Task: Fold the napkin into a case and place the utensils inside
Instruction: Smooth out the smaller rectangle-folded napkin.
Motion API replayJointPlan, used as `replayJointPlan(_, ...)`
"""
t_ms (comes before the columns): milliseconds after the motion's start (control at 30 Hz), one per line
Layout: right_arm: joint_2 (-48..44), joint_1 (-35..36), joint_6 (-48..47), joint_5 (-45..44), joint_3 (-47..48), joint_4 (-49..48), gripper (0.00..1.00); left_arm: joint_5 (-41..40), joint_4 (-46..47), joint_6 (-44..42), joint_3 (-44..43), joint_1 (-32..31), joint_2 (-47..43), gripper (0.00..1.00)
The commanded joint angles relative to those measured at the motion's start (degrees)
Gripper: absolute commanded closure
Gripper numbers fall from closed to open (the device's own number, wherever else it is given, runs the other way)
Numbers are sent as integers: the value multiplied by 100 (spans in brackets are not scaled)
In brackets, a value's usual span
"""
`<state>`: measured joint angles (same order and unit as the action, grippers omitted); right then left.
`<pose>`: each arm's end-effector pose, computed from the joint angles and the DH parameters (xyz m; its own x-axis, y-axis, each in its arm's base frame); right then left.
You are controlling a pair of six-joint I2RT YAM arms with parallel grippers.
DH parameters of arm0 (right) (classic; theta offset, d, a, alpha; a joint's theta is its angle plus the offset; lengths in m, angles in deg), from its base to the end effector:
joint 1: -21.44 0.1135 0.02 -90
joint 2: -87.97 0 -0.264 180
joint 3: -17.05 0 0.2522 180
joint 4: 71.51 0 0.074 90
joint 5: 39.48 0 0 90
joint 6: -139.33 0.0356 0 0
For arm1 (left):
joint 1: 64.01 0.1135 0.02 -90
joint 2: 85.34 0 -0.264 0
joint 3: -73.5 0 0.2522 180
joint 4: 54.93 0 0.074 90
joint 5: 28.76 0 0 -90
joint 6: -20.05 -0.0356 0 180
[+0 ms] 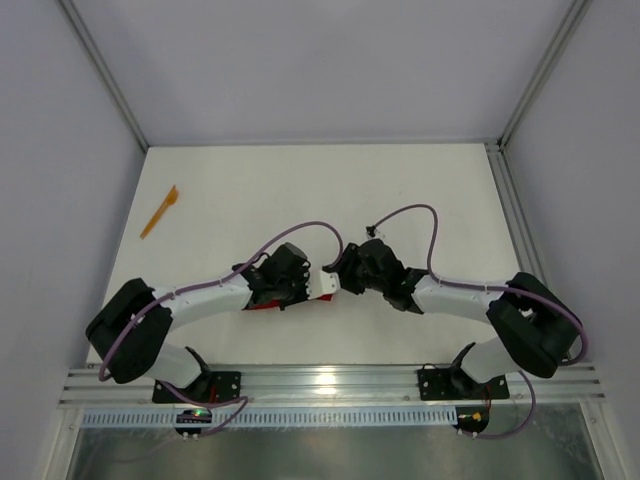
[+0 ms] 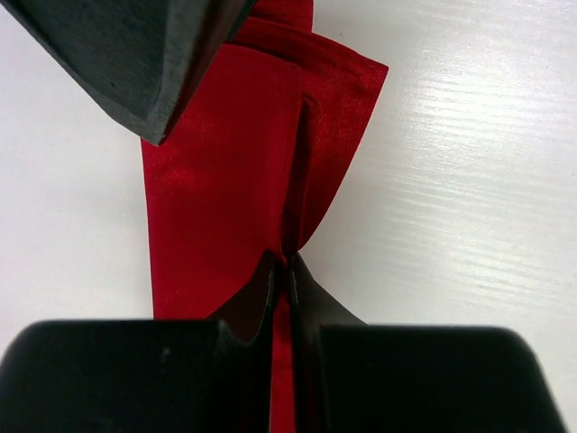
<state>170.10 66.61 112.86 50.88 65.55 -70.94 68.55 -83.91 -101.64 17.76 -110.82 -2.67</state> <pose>0.2004 0.2019 0.1737 -0.8148 0.4501 -0.3655 0.0370 0.6694 0.7420 0.1832 -0.2017 0.1706 -0.0768 0.8431 -0.5323 0.9546 0.2162 0.2048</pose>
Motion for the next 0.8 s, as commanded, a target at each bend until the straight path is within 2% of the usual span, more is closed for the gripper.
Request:
replayJointPlan(0, 215, 27, -95, 191, 287, -271, 55, -10, 2, 74, -100, 14, -76, 96)
replayJointPlan(300, 891, 62, 142, 464, 270, -597, 58, 34, -16, 109, -109, 14, -50, 94)
replayJointPlan(467, 1262, 27, 573, 667, -116, -1026, 59, -2, -16, 153, -135, 5, -85, 94)
replayJointPlan(767, 805, 36, 275, 553, -47, -465, 57, -46, -16, 171, -144, 14, -85, 97)
